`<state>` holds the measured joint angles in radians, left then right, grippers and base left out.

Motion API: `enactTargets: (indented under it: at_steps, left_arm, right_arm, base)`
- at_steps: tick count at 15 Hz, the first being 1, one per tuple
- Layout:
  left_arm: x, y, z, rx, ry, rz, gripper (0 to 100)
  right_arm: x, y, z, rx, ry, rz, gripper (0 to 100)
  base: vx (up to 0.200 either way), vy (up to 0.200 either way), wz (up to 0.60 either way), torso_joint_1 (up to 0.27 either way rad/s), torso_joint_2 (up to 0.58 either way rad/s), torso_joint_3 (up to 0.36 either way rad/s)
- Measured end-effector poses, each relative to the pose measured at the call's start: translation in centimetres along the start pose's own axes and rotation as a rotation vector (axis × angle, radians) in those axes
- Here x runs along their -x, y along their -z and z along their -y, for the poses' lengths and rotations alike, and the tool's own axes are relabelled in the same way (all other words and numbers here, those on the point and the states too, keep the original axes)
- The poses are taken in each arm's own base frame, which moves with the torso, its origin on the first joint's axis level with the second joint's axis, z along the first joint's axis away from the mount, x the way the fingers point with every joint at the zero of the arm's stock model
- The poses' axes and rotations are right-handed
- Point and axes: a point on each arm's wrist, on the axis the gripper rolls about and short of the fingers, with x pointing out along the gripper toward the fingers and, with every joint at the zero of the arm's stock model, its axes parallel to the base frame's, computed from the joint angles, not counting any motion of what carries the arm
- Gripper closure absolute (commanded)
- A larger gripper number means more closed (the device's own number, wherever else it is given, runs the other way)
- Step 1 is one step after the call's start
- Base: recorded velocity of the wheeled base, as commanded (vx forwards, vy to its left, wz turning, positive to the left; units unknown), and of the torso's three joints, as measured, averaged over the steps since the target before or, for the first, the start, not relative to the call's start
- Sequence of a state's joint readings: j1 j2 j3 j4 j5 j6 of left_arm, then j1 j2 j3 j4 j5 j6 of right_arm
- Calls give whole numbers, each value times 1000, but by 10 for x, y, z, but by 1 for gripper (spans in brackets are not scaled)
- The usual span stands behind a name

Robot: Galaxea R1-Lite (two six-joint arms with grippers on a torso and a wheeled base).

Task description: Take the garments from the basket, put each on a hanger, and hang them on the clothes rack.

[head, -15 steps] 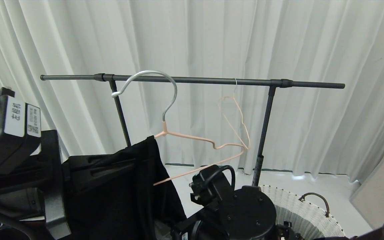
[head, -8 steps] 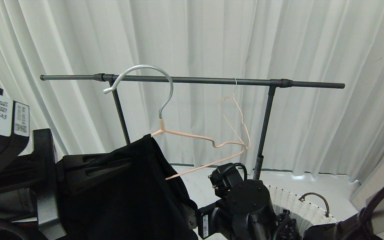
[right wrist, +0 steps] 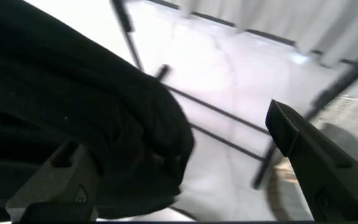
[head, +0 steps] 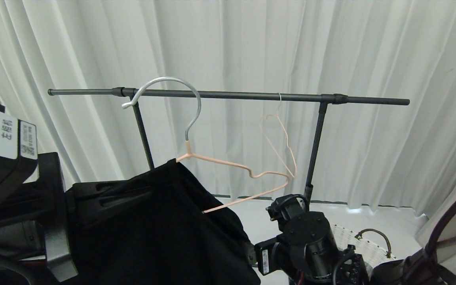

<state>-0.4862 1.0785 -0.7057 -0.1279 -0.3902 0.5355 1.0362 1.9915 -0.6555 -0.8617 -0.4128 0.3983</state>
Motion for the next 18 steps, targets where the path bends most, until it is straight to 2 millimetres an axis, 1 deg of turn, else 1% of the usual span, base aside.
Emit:
enactTargets:
  at_steps: [4,7,8,10,14,16,18]
  left_arm:
    - [1,8,-6,22,-44,-39,100]
    - [2,15,-3,29,-32,-55,100]
    - [2,16,-2,28,-18,-47,100]
    - [4,19,2,14,-1,-48,100]
    - [4,33,11,-5,31,-84,100]
    - [1,39,13,6,45,-106,100]
    - [-4,44,14,11,62,-132,100]
  right_arm:
    - [6,-4,26,12,71,-2,0]
    - [9,-19,51,20,122,26,0]
    - [10,-26,60,19,125,36,0]
    - [13,-37,72,22,97,45,0]
    - [25,-50,83,25,84,43,0]
    - [33,-59,83,22,51,49,0]
    - [45,-72,81,26,-14,12,0]
  base:
    - [0,0,0,0,0,0]
    - [0,0,0,0,0,0]
    - [0,0,0,0,0,0]
    - [0,0,0,0,0,0]
    - [0,0,0,0,0,0]
    - [0,0,0,0,0,0]
    - [0,0,0,0,0,0]
